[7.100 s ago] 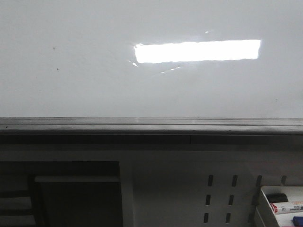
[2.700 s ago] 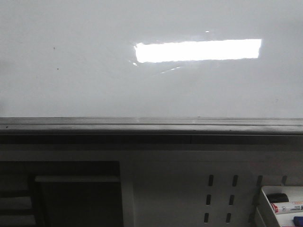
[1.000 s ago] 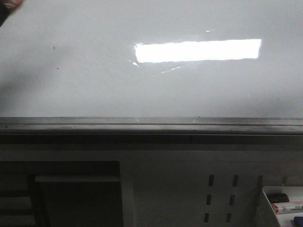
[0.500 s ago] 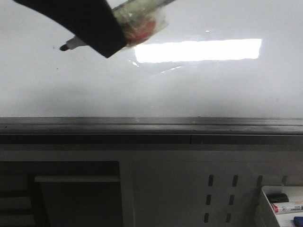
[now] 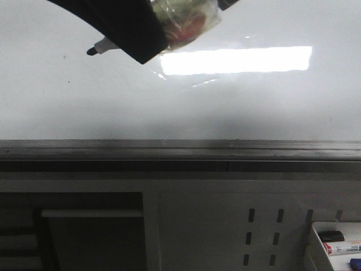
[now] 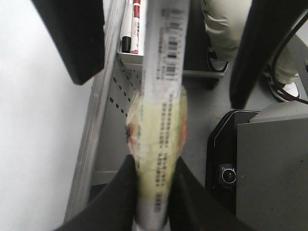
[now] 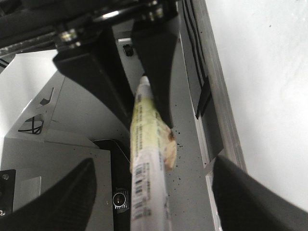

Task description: Write number 4 on whiteboard

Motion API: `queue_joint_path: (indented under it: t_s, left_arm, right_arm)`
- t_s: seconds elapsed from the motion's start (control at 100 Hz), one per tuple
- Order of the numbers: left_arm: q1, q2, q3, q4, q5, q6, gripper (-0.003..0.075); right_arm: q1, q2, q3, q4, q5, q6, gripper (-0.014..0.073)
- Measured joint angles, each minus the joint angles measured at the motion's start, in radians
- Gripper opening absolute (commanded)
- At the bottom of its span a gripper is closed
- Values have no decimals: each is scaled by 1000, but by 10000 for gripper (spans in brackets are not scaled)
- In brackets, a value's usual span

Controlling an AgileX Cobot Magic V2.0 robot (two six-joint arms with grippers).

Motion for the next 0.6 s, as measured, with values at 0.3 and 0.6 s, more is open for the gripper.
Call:
queue_joint_path:
  t_s: [0.3,0.6]
  left_arm:
    - [0,0,0,0,0,6,58]
    - [0,0,0,0,0,10,58]
  right_arm:
    - [0,2,0,14,6,-100,299]
    - [0,2,0,17,7,-138,211]
